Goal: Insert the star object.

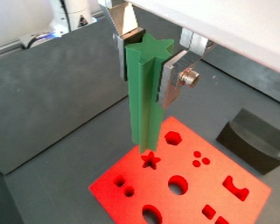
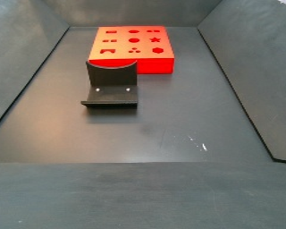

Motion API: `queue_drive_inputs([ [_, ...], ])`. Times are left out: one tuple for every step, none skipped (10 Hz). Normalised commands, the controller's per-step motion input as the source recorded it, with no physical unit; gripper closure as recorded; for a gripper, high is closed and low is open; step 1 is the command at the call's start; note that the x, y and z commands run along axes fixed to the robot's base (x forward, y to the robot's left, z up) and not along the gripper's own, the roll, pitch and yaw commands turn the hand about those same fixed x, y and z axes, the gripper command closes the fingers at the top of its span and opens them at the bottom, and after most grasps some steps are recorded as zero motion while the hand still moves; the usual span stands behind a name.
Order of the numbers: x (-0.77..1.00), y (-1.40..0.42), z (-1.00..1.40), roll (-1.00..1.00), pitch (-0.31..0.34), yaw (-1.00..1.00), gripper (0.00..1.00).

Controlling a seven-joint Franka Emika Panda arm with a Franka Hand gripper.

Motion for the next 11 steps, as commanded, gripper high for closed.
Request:
queue_drive_inputs([
  [0.32,0.2,-0.3,-0.12,0.0,-0.44,1.0],
  [0.33,0.22,-0.32,-0.13,0.027,-0.47,1.0],
  [0.31,0.2,-0.31,-0.11,0.0,-0.46,1.0],
  [0.12,0.13,-0.49,-0.07,-0.117,-0.43,1.0],
  [0.0,0.03,-0.56,0.0,-0.147,-0.4,1.0],
  [0.0,0.0,-0.69,0.11,-0.189,-0.35,1.0],
  [0.0,0.0,-0.61,0.14,-0.159,-0.33,1.0],
  [0.0,0.08,-0.6,0.14,-0.147,-0.33,1.0],
  [0.0,0.13,-0.52,0.1,-0.15,-0.36,1.0],
  [-0.08,0.21,-0.25,0.0,-0.139,-0.55,1.0],
  [0.0,0.28,-0.14,-0.08,-0.131,-0.62,1.0],
])
